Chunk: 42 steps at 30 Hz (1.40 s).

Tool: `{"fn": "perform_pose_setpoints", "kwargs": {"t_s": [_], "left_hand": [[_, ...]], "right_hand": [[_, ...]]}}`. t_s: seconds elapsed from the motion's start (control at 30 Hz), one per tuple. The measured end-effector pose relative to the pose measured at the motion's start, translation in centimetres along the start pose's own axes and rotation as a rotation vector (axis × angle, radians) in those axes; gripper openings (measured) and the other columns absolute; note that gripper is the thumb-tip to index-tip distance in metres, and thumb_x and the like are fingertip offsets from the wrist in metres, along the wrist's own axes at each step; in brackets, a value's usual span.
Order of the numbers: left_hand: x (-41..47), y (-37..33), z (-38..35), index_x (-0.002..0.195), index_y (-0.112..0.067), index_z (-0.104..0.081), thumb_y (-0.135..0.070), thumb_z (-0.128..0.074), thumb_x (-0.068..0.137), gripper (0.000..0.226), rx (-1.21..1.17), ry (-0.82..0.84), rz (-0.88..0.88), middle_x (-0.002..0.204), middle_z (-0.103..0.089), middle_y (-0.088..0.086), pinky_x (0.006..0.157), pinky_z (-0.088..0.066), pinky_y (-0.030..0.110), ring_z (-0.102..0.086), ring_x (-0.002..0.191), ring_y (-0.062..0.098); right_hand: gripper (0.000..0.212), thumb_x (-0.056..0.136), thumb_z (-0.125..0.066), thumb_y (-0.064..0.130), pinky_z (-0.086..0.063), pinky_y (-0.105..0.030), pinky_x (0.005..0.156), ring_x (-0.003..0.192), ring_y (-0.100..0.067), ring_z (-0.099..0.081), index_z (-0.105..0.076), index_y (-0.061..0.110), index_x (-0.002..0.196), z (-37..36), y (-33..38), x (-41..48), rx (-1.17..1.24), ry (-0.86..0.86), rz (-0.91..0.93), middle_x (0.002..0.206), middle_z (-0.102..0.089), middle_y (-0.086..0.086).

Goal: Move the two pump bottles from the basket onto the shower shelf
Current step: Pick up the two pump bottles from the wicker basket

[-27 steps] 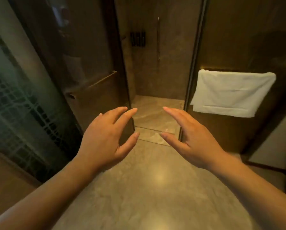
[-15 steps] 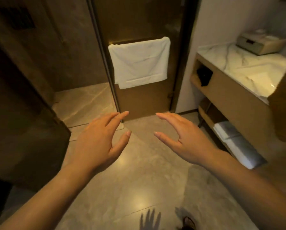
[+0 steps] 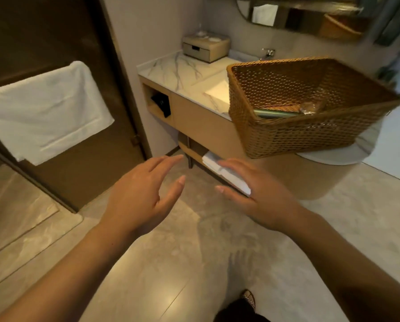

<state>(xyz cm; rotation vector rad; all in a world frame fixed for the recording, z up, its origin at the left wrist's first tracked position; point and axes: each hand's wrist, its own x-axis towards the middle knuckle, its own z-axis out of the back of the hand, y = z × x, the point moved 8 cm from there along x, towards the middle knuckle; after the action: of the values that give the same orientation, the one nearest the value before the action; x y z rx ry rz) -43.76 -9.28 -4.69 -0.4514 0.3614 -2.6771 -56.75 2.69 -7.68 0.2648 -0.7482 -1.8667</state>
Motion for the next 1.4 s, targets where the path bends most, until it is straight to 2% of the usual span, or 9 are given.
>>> {"fn": "perform_pose_setpoints", "kwargs": {"t_s": [0.07, 0.13, 0.37, 0.47, 0.6, 0.77, 0.93, 1.2, 1.4], "left_hand": [[3.1, -2.4, -0.9, 0.131, -0.030, -0.047, -0.055, -0.027, 0.092, 0.051, -0.026, -0.017, -0.048, 0.126, -0.059, -0.002, 0.066, -0.037, 0.024, -0.052, 0.071, -0.001], [6.2, -4.9, -1.9, 0.131, -0.028, -0.047, -0.057, -0.026, 0.091, 0.054, -0.045, -0.036, -0.091, 0.125, -0.059, -0.001, 0.068, -0.038, 0.024, -0.058, 0.089, 0.008], [15.6, -11.7, -6.2, 0.129, -0.028, -0.049, -0.055, -0.030, 0.091, 0.051, -0.083, -0.109, -0.200, 0.127, -0.059, 0.002, 0.074, -0.035, 0.022, -0.053, 0.110, 0.015], [18.9, -13.8, -7.8, 0.127, -0.027, -0.051, -0.049, -0.035, 0.093, 0.043, -0.111, -0.132, -0.237, 0.124, -0.061, 0.001, 0.069, -0.026, 0.008, -0.045, 0.099, 0.001], [23.0, -15.6, -9.5, 0.126, -0.028, -0.052, -0.048, -0.037, 0.092, 0.042, -0.101, -0.105, -0.257, 0.121, -0.062, 0.000, 0.062, -0.026, 0.009, -0.049, 0.087, 0.003], [28.0, -16.0, -11.6, 0.128, -0.027, -0.050, -0.050, -0.035, 0.090, 0.046, -0.102, -0.050, -0.294, 0.121, -0.061, 0.000, 0.066, -0.037, 0.025, -0.056, 0.101, 0.016], [33.5, -15.6, -13.7, 0.128, -0.027, -0.049, -0.052, -0.034, 0.089, 0.049, -0.136, -0.003, -0.359, 0.122, -0.060, 0.003, 0.069, -0.041, 0.028, -0.055, 0.102, 0.019], [40.9, -16.1, -17.5, 0.130, -0.026, -0.046, -0.054, -0.032, 0.090, 0.051, -0.166, 0.123, -0.530, 0.125, -0.058, 0.002, 0.075, -0.044, 0.031, -0.055, 0.106, 0.017], [43.9, -15.7, -20.8, 0.131, -0.028, -0.044, -0.056, -0.029, 0.088, 0.053, -0.164, 0.214, -0.625, 0.124, -0.058, 0.001, 0.070, -0.046, 0.031, -0.051, 0.085, 0.009]], "right_hand": [[0.056, 0.086, -0.042, 0.059, -0.035, -0.022, 0.091, 0.119, -0.005, -0.041, -0.044, 0.027, 0.133, 2.6, -2.0, 0.4, -0.044, -0.041, 0.001, 0.135, -0.047, 0.008], [0.054, 0.086, -0.042, 0.059, -0.035, -0.015, 0.086, 0.113, -0.002, -0.043, -0.046, 0.028, 0.130, 5.4, -4.1, 1.0, -0.064, -0.088, 0.007, 0.130, -0.050, 0.009], [0.053, 0.087, -0.045, 0.051, -0.040, -0.031, 0.096, 0.118, -0.010, -0.046, -0.048, 0.022, 0.132, 13.8, -11.6, 2.7, -0.107, -0.232, 0.014, 0.131, -0.053, 0.002], [0.052, 0.088, -0.045, 0.052, -0.037, -0.021, 0.091, 0.113, -0.004, -0.045, -0.048, 0.022, 0.130, 16.8, -14.6, 3.2, -0.113, -0.272, 0.006, 0.129, -0.054, 0.004], [0.054, 0.086, -0.042, 0.057, -0.030, -0.006, 0.080, 0.104, 0.002, -0.043, -0.048, 0.024, 0.129, 19.8, -18.3, 4.7, -0.142, -0.300, -0.051, 0.124, -0.055, 0.005], [0.057, 0.086, -0.042, 0.057, -0.032, -0.008, 0.082, 0.106, -0.002, -0.044, -0.049, 0.023, 0.131, 21.1, -22.1, 7.1, -0.136, -0.319, -0.108, 0.128, -0.054, 0.001], [0.053, 0.087, -0.045, 0.053, -0.040, -0.024, 0.089, 0.112, -0.005, -0.046, -0.049, 0.023, 0.130, 22.1, -25.3, 8.9, -0.151, -0.370, -0.202, 0.130, -0.054, 0.003], [0.055, 0.084, -0.042, 0.058, -0.031, -0.006, 0.078, 0.104, 0.011, -0.035, -0.051, 0.025, 0.127, 23.0, -29.1, 11.5, -0.197, -0.455, -0.348, 0.125, -0.054, 0.009], [0.052, 0.085, -0.047, 0.055, -0.035, -0.020, 0.085, 0.109, -0.002, -0.044, -0.051, 0.025, 0.127, 21.9, -31.2, 12.7, -0.177, -0.455, -0.496, 0.127, -0.055, 0.005]]}}
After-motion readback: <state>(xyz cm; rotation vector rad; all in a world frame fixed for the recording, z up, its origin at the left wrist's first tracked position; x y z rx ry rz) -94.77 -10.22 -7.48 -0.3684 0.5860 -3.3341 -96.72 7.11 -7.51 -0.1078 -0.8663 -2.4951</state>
